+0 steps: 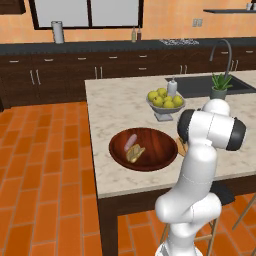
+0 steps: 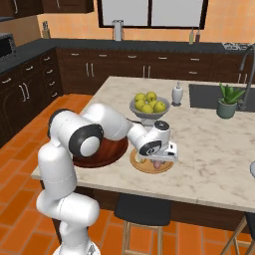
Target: Place one bun and one sausage from the bowl on each plate.
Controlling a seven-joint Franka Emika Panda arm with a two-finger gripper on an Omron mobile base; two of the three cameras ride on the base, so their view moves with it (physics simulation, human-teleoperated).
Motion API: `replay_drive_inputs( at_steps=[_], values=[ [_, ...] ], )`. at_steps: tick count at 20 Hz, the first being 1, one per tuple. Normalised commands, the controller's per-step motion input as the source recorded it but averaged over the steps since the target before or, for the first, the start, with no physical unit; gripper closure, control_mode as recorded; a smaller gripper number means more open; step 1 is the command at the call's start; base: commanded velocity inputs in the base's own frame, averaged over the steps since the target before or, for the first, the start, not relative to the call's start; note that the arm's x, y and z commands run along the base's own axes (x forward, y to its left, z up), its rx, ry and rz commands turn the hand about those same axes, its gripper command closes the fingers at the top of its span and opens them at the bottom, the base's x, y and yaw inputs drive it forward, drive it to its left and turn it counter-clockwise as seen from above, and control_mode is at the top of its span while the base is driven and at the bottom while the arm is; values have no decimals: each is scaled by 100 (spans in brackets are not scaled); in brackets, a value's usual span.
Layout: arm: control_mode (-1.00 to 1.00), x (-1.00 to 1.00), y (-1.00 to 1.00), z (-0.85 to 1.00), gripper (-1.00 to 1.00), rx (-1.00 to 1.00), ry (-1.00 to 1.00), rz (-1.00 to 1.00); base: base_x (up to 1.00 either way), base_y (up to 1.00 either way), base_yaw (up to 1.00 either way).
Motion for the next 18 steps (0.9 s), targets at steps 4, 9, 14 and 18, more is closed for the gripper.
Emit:
replay_drive_inputs(
  at_steps=[4, 9, 14, 18],
  values=[
    [-100, 0, 0, 0, -100, 0, 0, 0, 0, 0, 0],
    [-100, -5, 0, 4, -100, 0, 0, -3, 0, 0, 0],
    [-100, -28, 7, 43, -100, 5, -2, -11, 0, 0, 0],
    [-100, -52, 48, 47, -100, 4, 0, -18, 0, 0, 0]
  ],
)
